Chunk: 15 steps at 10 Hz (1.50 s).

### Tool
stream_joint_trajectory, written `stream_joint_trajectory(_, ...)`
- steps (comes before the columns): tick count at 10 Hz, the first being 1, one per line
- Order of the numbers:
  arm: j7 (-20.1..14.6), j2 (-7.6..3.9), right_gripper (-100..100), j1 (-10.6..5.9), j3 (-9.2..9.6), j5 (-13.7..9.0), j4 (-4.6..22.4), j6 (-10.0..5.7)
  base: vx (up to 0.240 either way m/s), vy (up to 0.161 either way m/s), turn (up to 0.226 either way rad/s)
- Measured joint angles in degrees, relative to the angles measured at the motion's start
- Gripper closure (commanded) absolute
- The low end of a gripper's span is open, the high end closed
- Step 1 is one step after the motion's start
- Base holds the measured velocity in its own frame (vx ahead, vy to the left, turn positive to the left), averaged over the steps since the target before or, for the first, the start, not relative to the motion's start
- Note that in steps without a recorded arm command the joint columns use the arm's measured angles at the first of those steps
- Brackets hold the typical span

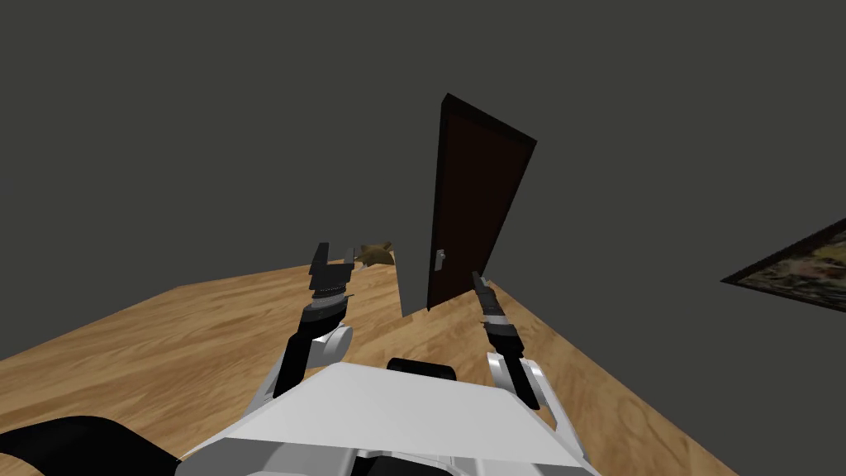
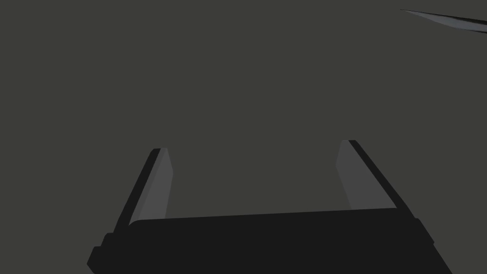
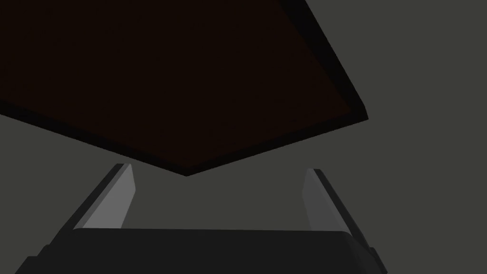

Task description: Pull the door open

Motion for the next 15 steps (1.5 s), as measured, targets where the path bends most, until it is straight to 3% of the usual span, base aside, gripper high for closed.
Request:
stream_joint_trajectory(7,6.09,0.24,-100,-2.27,-1.06,10.98,7.44,-1.40,0.079,-0.051,0.082)
stream_joint_trajectory(15,12.67,1.31,-100,-5.42,-2.63,23.40,16.41,-3.10,0.075,-0.056,0.077)
